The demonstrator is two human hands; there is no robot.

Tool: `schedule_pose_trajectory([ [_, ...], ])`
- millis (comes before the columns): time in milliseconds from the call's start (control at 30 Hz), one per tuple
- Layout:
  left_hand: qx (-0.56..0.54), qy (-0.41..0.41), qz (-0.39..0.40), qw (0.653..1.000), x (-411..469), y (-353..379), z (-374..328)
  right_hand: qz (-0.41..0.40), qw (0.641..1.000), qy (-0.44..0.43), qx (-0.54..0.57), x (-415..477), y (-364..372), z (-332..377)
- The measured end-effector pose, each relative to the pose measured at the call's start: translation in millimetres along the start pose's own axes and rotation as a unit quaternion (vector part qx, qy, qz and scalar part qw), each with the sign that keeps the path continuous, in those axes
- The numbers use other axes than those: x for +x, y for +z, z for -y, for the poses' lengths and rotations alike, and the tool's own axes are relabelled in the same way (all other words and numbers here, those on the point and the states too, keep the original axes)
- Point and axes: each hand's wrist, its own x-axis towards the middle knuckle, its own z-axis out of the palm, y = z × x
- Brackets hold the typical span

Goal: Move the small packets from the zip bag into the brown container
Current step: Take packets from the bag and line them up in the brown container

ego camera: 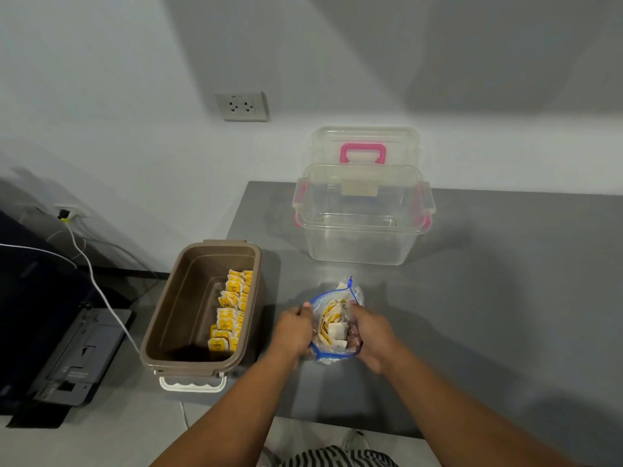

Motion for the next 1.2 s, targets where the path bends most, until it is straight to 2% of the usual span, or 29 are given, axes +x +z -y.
schedule_pose_trajectory([
  [100, 0.181, 0.149, -0.057, 0.970, 1, -5, -1, 0.007, 0.999, 0.003, 0.043, 1, 3, 3],
  [200, 0.228, 0.286, -0.096, 0.926, -5, -7, -8, 0.001, 0.997, 0.000, 0.074, 1, 4, 4],
  [267, 0.287, 0.351, -0.064, 0.889, -8, -9, -14, -0.002, 0.997, 0.009, 0.077, 4, 3, 1],
  [367, 0.420, 0.368, 0.008, 0.830, -10, -8, -17, 0.002, 0.998, 0.009, 0.067, 3, 2, -1],
  [433, 0.489, 0.368, 0.016, 0.791, -6, -6, -15, -0.003, 0.998, 0.006, 0.063, 5, 3, -2],
  [500, 0.515, 0.361, 0.014, 0.777, -4, -3, -14, -0.001, 0.998, 0.002, 0.058, 1, 5, -1],
  [567, 0.513, 0.358, 0.011, 0.780, -1, -3, -13, -0.014, 0.999, 0.000, 0.051, 2, 5, -2],
  [600, 0.496, 0.356, 0.010, 0.792, -1, -5, -13, -0.020, 0.998, -0.002, 0.052, 2, 6, -2],
  [700, 0.400, 0.348, 0.005, 0.848, -5, -9, -17, -0.023, 0.999, -0.003, 0.044, 1, 5, -1],
  [800, 0.276, 0.300, 0.015, 0.913, -8, -12, -24, -0.021, 0.998, 0.003, 0.060, 1, 4, -1],
  [900, 0.209, 0.254, 0.024, 0.944, -5, -11, -30, -0.003, 0.997, 0.004, 0.079, -1, 4, -1],
  [967, 0.221, 0.237, 0.023, 0.946, -1, -9, -30, 0.010, 0.996, 0.006, 0.085, -4, 4, -1],
  [1033, 0.275, 0.242, 0.012, 0.930, 1, -7, -30, 0.012, 0.997, 0.003, 0.079, -4, 4, -1],
  [1133, 0.399, 0.296, -0.020, 0.867, 0, -6, -29, 0.009, 0.996, -0.001, 0.084, -4, 5, -3],
  [1200, 0.422, 0.347, -0.034, 0.837, -1, -7, -27, 0.011, 0.996, -0.001, 0.088, -4, 6, -3],
])
